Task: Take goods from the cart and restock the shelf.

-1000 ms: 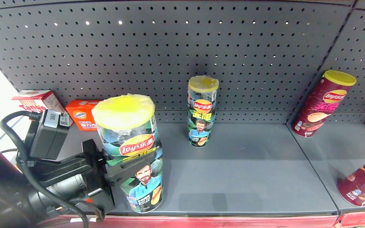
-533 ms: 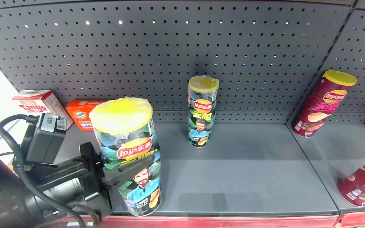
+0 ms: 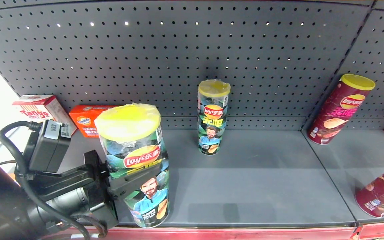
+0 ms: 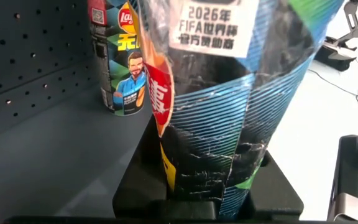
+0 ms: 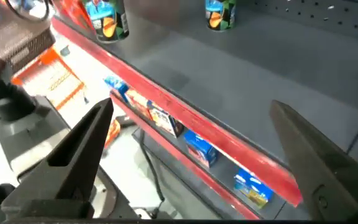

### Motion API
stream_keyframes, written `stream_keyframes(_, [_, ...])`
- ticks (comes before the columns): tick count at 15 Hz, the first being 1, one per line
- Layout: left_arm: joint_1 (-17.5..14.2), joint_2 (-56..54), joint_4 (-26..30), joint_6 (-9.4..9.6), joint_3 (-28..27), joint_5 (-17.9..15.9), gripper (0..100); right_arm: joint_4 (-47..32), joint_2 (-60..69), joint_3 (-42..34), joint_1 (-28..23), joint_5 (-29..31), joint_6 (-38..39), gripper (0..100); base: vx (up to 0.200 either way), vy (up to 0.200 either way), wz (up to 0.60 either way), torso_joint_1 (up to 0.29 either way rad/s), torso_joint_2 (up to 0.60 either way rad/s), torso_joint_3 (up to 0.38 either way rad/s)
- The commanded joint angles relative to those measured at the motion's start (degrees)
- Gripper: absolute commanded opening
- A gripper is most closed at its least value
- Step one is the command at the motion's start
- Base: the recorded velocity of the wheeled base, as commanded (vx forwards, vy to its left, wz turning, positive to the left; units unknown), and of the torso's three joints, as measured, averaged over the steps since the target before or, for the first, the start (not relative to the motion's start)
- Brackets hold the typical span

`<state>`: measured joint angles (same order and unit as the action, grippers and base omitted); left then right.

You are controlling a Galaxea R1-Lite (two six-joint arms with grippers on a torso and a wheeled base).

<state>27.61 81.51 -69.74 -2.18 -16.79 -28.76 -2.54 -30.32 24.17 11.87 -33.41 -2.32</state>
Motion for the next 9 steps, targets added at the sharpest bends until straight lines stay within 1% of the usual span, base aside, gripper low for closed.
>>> stream_keyframes(1, [0.0, 0.5, 0.0, -0.02, -0.4, 0.0, 0, 5.2, -10.6, 0.0, 2.4, 0.5, -1.1, 100, 0.0, 0.0, 0.0, 0.0, 0.0, 0.0])
stream_keyframes(3, [0.0, 1.6, -0.1, -0.02, -1.0, 0.0, 0, 10.4, -16.9, -0.1, 5.3, 1.3, -1.0, 100, 0.0, 0.0, 0.0, 0.0, 0.0, 0.0])
stream_keyframes(5, [0.0, 2.1, -0.1, -0.02, -1.7, 0.0, 0, 13.4, -20.7, -0.2, 8.7, 3.6, -1.0, 100, 0.0, 0.0, 0.0, 0.0, 0.0, 0.0])
stream_keyframes(6, [0.0, 2.6, -0.1, -0.02, -2.1, 0.0, 0, 16.2, -23.9, -0.1, 11.9, 6.0, -1.0, 100, 0.0, 0.0, 0.0, 0.0, 0.0, 0.0])
stream_keyframes(7, [0.0, 2.9, -0.1, -0.02, -2.2, 0.0, 0, 16.9, -25.3, 0.0, 12.7, 6.5, -1.0, 100, 0.0, 0.0, 0.0, 0.0, 0.0, 0.0])
stream_keyframes(9, [0.0, 3.2, -0.1, -0.02, -2.5, 0.0, 0, 17.7, -29.1, 1.8, 14.8, 9.6, -1.1, 100, 0.0, 0.0, 0.0, 0.0, 0.0, 0.0])
